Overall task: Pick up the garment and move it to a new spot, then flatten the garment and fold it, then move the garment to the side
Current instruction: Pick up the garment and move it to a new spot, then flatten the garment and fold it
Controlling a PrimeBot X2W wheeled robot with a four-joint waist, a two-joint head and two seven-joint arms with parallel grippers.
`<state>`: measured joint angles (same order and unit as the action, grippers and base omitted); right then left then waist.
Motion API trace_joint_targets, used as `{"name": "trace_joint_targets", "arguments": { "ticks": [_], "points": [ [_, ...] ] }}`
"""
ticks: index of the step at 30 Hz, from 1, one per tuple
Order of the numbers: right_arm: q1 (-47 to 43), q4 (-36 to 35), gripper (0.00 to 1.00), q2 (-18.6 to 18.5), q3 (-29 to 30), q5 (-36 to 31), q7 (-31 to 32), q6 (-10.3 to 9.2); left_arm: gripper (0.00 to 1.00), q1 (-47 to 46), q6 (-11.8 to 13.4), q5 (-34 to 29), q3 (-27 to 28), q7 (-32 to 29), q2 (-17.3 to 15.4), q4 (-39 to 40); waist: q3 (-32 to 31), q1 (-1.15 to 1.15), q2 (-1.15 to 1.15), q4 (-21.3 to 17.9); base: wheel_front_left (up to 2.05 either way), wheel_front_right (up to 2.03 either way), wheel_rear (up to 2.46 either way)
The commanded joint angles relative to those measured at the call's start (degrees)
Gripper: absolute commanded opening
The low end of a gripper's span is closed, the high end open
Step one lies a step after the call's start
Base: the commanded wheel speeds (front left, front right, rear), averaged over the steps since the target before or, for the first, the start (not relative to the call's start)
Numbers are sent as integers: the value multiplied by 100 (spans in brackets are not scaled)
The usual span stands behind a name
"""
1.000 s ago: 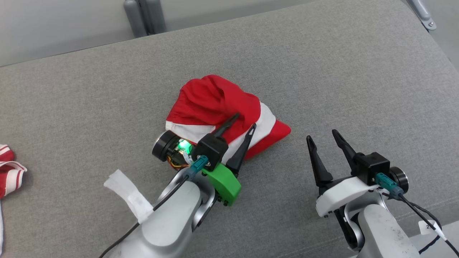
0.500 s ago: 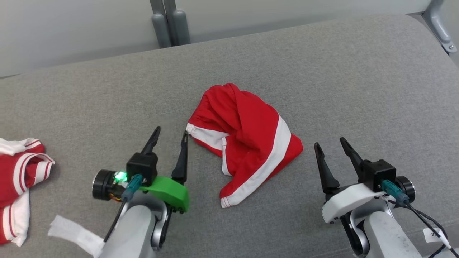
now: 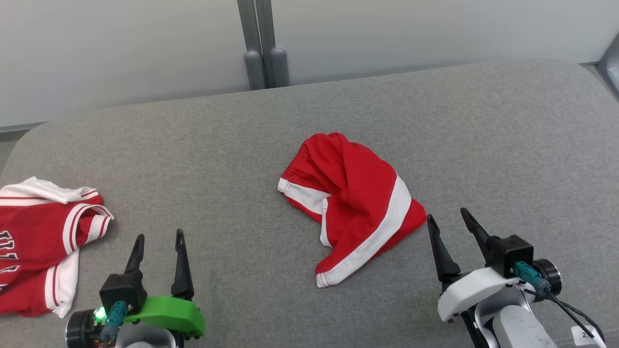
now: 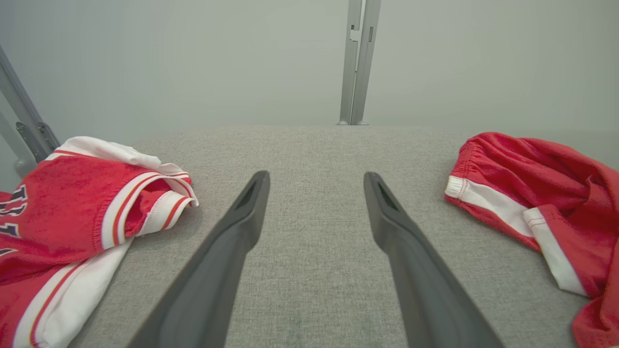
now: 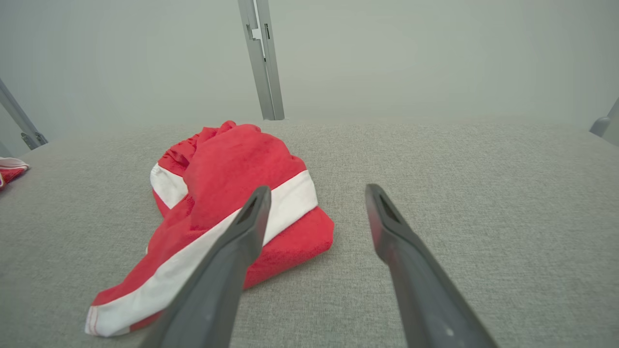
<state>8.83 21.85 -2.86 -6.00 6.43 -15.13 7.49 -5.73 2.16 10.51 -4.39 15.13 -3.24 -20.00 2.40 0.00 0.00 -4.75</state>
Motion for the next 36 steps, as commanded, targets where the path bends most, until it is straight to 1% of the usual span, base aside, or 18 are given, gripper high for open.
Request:
{"name": "trace_joint_targets", "arguments": {
  "ticks": [1,4,7,11,17,21,24,27,28,31,34,36],
  "points": [
    [-70,-1,100,-7,8,21,-3,0,100,144,-45,-43,87,4,-3,54,-85,0,0,77,0,0,0],
    [-118,13,100,-8,7,14,-3,0,100,363,-111,-138,222,4,20,103,-119,0,0,92,0,0,0],
    [-168,40,100,-8,29,-16,-3,0,100,483,-118,-135,262,4,26,101,-139,0,0,117,0,0,0],
    [-182,73,100,-7,4,-27,-3,0,100,541,-72,61,111,4,32,53,-157,0,0,118,0,0,0],
    [-163,78,100,-8,-36,-28,-3,0,100,519,-20,107,-40,3,28,55,-152,0,0,107,0,0,0],
    [-188,100,100,-7,-45,-40,-3,0,100,507,-70,95,-118,3,29,35,-148,0,0,120,0,0,0],
    [-171,107,100,-7,-53,-13,-3,0,100,514,-228,189,-332,3,30,-35,-123,0,0,107,0,0,0],
    [-134,101,100,-8,-74,4,-3,0,100,464,-498,339,-635,3,28,-199,-81,0,0,59,0,0,0],
    [-121,95,100,-7,-84,-3,-3,0,100,416,-603,468,-782,3,28,-236,-56,0,0,28,0,0,0],
    [-74,95,100,-9,-98,-44,-3,0,100,312,-792,777,-1205,3,28,-443,27,0,0,-90,0,0,0],
    [-7,100,100,-9,-63,-76,-3,0,100,103,-911,1039,-1649,3,25,-610,132,0,0,-237,0,0,0],
    [18,95,100,-8,-54,-101,-3,0,100,29,-942,1124,-1960,3,24,-748,191,0,0,-340,0,0,0]
  ]
}}
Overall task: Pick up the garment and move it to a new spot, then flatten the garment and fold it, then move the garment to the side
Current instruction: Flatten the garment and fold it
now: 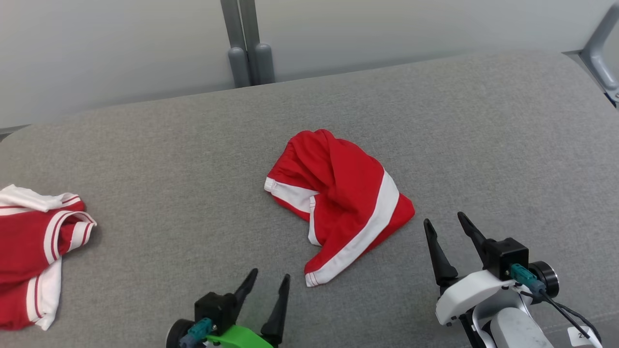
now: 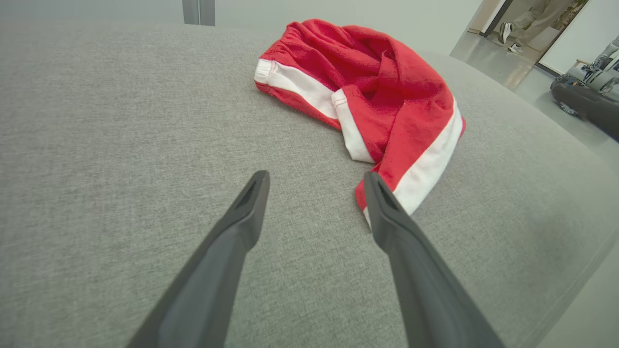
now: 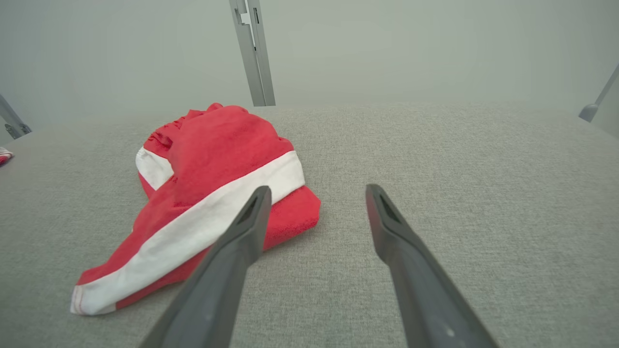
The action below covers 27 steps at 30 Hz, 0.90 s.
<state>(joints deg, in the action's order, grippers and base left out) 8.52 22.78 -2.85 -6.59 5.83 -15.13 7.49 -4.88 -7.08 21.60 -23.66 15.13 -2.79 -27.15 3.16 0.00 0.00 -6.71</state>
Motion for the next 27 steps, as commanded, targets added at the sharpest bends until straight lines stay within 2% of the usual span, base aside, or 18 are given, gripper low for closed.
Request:
{"name": "trace_joint_targets", "arguments": {
  "ticks": [1,7,18,19,20,27],
  "points": [
    [67,4,100,-8,11,-62,-3,0,100,-111,-35,119,-215,3,-22,-88,146,0,0,-207,0,0,0],
    [138,-1,100,-8,61,-79,-3,0,100,-379,-48,466,-795,3,-26,-375,304,0,0,-498,0,0,0],
    [261,-64,100,-7,95,-30,-3,0,100,-650,-49,330,-809,3,-24,-668,576,0,0,-728,0,0,0],
    [263,-64,100,-7,95,-21,-3,0,43,-672,-49,304,-802,3,-26,-669,583,0,0,-734,0,0,0],
    [265,-63,100,-7,98,-17,-3,0,0,-686,-49,254,-808,3,-26,-706,586,0,0,-738,0,0,0],
    [210,10,100,-8,92,19,-3,0,0,-664,-50,161,-817,3,-26,-911,477,0,0,-695,0,0,0]
  ]
}}
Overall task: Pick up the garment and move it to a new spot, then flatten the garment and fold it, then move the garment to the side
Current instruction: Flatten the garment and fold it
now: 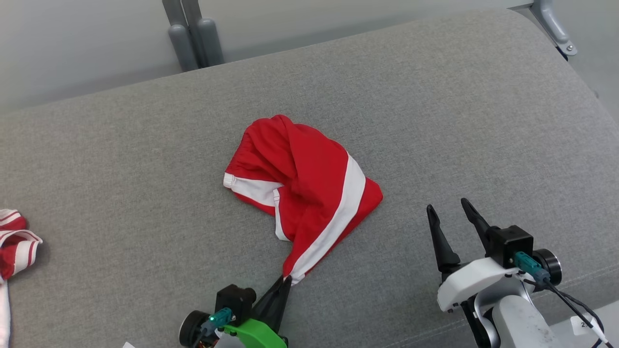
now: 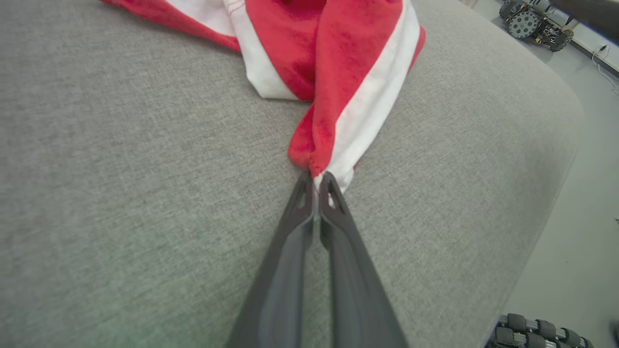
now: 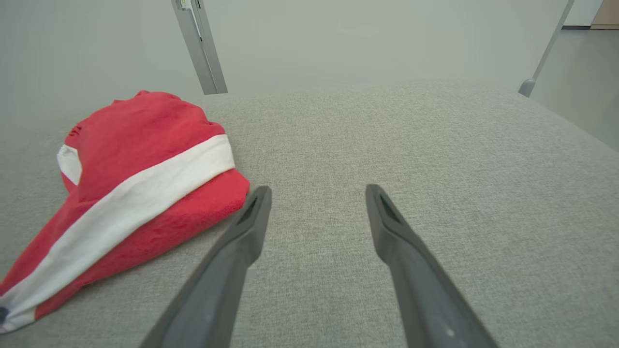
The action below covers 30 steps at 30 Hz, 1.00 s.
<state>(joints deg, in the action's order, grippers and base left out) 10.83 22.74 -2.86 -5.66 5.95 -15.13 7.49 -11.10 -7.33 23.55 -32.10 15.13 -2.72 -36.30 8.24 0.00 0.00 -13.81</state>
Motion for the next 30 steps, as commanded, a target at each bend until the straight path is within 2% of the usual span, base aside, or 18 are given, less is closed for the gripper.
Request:
{"name": "trace_joint_targets", "arguments": {
  "ticks": [1,5,11,18,22,24,30],
  "points": [
    [-27,21,100,-7,3,21,-3,0,0,-53,-23,-75,63,3,-32,33,-56,0,0,23,0,0,0],
    [-43,47,100,-7,4,63,-3,0,0,-47,-21,-143,146,3,-29,317,-180,0,0,21,0,0,0],
    [-103,60,100,-7,-5,69,-3,0,0,-522,-21,-412,-205,4,-28,716,-352,0,0,-47,0,0,0],
    [-187,54,100,-5,37,104,-3,0,0,-1695,-20,-407,-920,3,-34,984,-409,0,0,-157,0,0,0],
    [-140,54,100,-6,-8,133,-3,0,0,-2404,-20,-306,-1132,4,-29,1153,-376,0,0,-279,0,0,0],
    [-138,50,100,-7,2,147,-3,0,0,-2723,-20,-245,-1117,4,-33,1300,-355,0,0,-312,0,0,0],
    [-213,50,100,-5,98,160,-3,0,0,-3180,191,-105,-822,3,-32,1741,-316,0,0,-232,0,0,0]
  ]
}}
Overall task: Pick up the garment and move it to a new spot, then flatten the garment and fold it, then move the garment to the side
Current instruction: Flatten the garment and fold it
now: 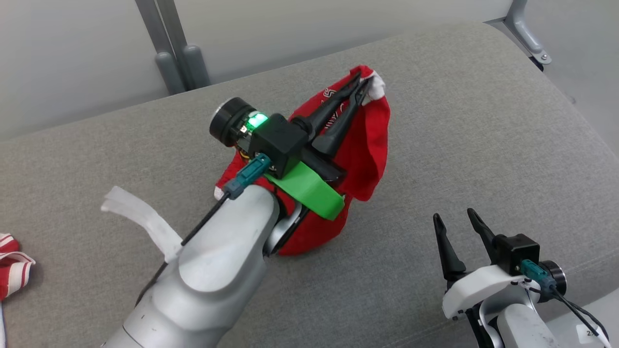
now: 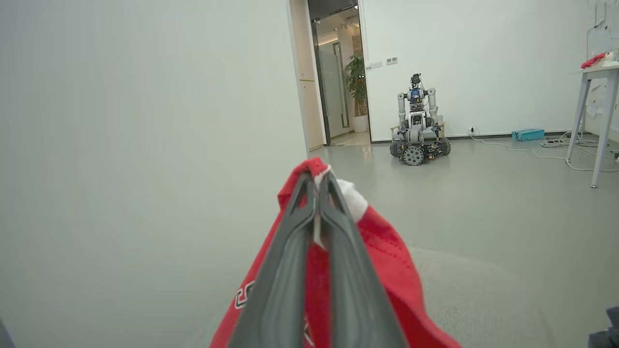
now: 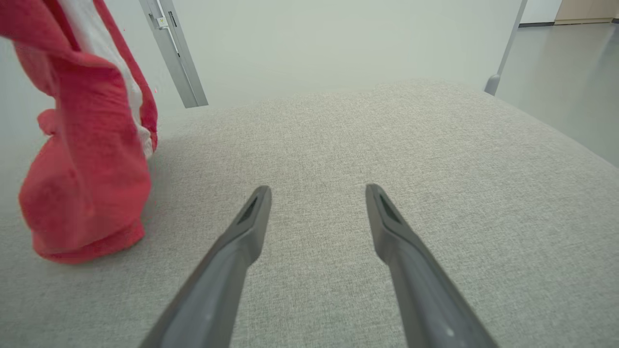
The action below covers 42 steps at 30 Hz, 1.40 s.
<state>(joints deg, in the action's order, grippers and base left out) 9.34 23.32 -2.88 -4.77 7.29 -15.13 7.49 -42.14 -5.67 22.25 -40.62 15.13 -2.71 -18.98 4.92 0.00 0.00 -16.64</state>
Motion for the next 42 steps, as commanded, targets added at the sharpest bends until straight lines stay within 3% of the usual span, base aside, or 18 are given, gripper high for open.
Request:
{"name": "trace_joint_targets", "arguments": {
  "ticks": [1,8,17,26,31,33,34,35,42],
  "points": [
    [-62,-9,100,-3,27,37,-3,0,0,-70,53,-13,113,3,-34,44,29,0,0,92,0,0,0],
    [-53,-55,100,-3,240,23,-3,0,0,551,19,-448,1173,3,-95,-105,64,0,0,700,0,0,0],
    [7,-67,100,-5,297,-7,-3,0,0,2065,-112,-808,2304,3,-370,-396,-5,0,0,1338,0,0,0],
    [-22,-19,100,-7,280,-63,-3,0,0,3017,-148,-1060,2988,4,-313,-940,-88,0,0,1484,0,0,0],
    [-27,-5,100,-6,202,-99,-3,0,0,3115,31,-1361,3251,3,-271,-1289,-122,0,0,1453,0,0,0],
    [-33,-1,100,-6,175,-100,-3,0,25,3114,159,-1445,3334,4,-245,-1412,-133,0,0,1449,0,0,0],
    [-33,7,100,-4,147,-103,-3,0,71,3095,233,-1520,3366,4,-240,-1429,-138,0,0,1450,0,0,0],
    [-27,13,100,-4,129,-104,-3,0,100,3086,285,-1553,3391,3,-223,-1440,-137,0,0,1454,0,0,0],
    [15,-6,100,-7,71,-57,-3,0,100,3223,456,-1635,3435,3,-78,-1182,-169,0,0,1538,0,0,0]
  ]
}}
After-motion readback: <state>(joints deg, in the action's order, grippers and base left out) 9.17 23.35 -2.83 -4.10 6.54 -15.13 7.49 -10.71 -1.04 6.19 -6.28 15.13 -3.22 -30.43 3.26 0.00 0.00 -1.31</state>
